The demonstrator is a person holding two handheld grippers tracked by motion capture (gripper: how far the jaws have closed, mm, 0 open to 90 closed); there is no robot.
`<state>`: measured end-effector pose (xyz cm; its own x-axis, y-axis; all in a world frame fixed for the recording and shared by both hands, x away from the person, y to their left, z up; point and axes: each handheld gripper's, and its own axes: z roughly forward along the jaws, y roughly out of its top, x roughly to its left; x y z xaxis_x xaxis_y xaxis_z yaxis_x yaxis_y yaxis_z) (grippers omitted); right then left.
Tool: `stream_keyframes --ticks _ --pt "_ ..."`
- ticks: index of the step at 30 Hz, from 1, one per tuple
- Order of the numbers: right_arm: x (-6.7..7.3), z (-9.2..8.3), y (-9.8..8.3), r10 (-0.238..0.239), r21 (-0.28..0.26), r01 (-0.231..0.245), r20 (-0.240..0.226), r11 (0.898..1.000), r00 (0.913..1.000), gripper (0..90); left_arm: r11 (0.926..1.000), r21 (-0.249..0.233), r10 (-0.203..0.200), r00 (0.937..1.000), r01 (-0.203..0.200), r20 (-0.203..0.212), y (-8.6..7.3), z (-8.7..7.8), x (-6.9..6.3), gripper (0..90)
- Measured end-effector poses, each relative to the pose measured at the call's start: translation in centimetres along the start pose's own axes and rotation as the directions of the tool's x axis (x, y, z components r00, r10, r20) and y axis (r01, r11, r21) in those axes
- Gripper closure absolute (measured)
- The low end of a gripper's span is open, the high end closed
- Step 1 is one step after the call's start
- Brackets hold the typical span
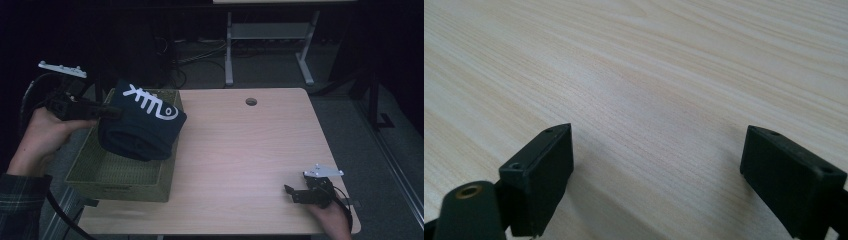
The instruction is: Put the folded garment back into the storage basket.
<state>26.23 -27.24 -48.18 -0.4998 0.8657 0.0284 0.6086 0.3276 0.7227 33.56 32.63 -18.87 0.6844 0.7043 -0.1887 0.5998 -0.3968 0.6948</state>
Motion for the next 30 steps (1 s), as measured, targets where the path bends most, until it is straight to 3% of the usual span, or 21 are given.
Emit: stream_keyframes --ticks 14,30 --pt "0.0 0.0 0.0 0.003 0.001 -0.003 0.001 1.0 1.0 13.4 0.9971 0.015 -0.074 0.9966 0.074 -0.038 -2.4 -0.5 2.5 71.5" --pt "0.0 0.0 0.0 0.004 0.002 -0.004 0.002 1.0 1.0 13.4 0.9845 0.027 -0.173 0.9847 0.173 -0.022 -5.8 1.5 5.0 71.5"
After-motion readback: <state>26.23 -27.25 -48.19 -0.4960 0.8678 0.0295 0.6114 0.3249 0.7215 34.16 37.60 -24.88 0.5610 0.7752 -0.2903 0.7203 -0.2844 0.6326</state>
